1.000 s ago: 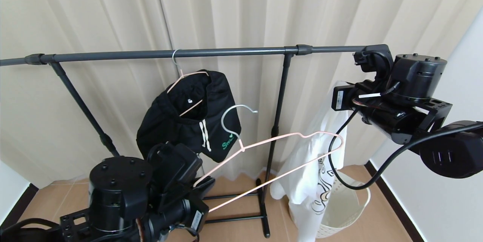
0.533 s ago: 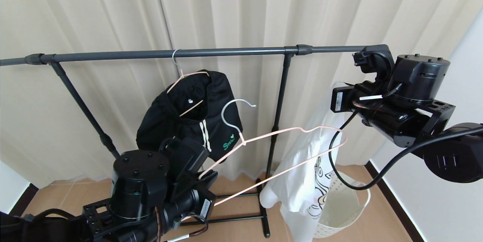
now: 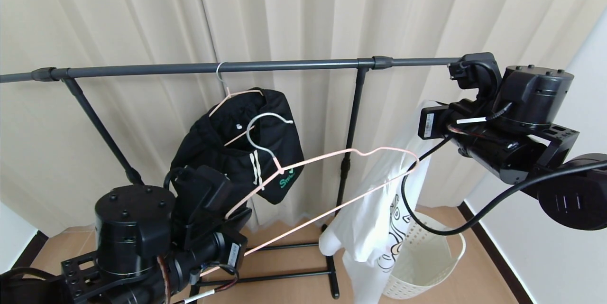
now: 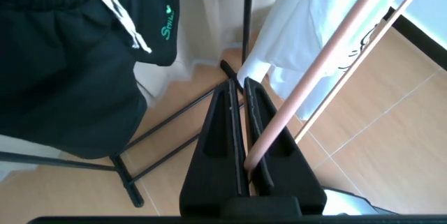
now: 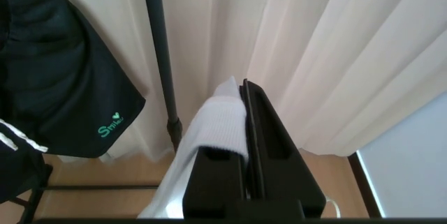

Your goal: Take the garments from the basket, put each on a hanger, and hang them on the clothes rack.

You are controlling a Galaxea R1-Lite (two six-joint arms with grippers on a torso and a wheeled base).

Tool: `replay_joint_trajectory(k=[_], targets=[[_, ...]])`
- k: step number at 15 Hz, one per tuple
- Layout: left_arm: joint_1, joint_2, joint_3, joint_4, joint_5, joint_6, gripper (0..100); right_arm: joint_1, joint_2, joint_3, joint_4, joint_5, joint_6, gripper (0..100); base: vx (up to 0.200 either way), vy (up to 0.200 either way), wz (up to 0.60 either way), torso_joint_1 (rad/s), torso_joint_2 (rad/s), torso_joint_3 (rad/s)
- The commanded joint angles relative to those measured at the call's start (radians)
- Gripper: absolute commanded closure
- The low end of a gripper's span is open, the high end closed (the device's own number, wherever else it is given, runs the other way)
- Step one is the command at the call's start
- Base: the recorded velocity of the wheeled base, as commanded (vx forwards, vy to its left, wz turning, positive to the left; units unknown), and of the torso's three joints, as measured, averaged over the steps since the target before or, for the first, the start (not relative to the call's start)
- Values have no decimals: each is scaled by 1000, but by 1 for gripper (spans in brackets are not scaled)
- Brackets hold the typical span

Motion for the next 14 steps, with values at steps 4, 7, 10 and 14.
replay_joint_trajectory(k=[4,7,10,14], targets=[[16,-28,-6,-1,-2,1,100,2,-1,6,0,0,1,100,0,0,0,0,0,0],[-2,10,-32,-1,-2,4,100,2,0,7,0,0,1,100,0,0,0,0,0,0],[-36,8,-24,-1,-2,4,100,2,13,-3,-2,-2,1,100,0,0,0,0,0,0],[-82,18,-23,1,-2,4,100,2,17,-11,-2,-2,3,100,0,0,0,0,0,0]])
